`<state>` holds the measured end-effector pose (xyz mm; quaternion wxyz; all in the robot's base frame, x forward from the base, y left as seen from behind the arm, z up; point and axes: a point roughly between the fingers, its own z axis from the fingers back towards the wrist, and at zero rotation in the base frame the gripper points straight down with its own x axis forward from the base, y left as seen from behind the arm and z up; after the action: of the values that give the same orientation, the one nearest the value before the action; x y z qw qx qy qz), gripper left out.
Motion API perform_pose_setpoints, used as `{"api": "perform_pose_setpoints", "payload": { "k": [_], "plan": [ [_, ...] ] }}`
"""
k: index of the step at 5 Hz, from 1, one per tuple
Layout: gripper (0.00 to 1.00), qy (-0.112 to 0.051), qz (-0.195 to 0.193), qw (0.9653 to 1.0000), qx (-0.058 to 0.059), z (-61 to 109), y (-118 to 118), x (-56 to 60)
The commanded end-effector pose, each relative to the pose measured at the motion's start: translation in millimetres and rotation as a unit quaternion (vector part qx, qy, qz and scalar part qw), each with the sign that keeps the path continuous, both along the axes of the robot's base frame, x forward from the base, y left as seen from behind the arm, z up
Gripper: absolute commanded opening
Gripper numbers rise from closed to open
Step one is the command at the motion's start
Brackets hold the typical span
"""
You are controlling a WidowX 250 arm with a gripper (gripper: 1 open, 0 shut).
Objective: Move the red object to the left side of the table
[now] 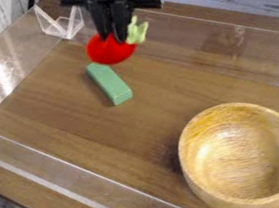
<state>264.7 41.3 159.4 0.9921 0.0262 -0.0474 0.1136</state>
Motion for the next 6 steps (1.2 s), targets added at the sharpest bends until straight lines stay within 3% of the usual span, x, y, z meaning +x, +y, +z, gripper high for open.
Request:
{"api": "perform_pose_setpoints", "payload": {
  "k": [1, 4, 6],
  "plan": [
    [0.0, -0.023, 0.017, 0.9996, 0.003, 13.1, 4.6, 8.9],
    [0.0, -0.011, 0.068, 0.9976, 0.002, -1.9, 37.1, 15.1],
    [0.0, -0.003, 0.024, 0.9997, 0.002, 10.2, 42.4, 16.3]
  ]
}}
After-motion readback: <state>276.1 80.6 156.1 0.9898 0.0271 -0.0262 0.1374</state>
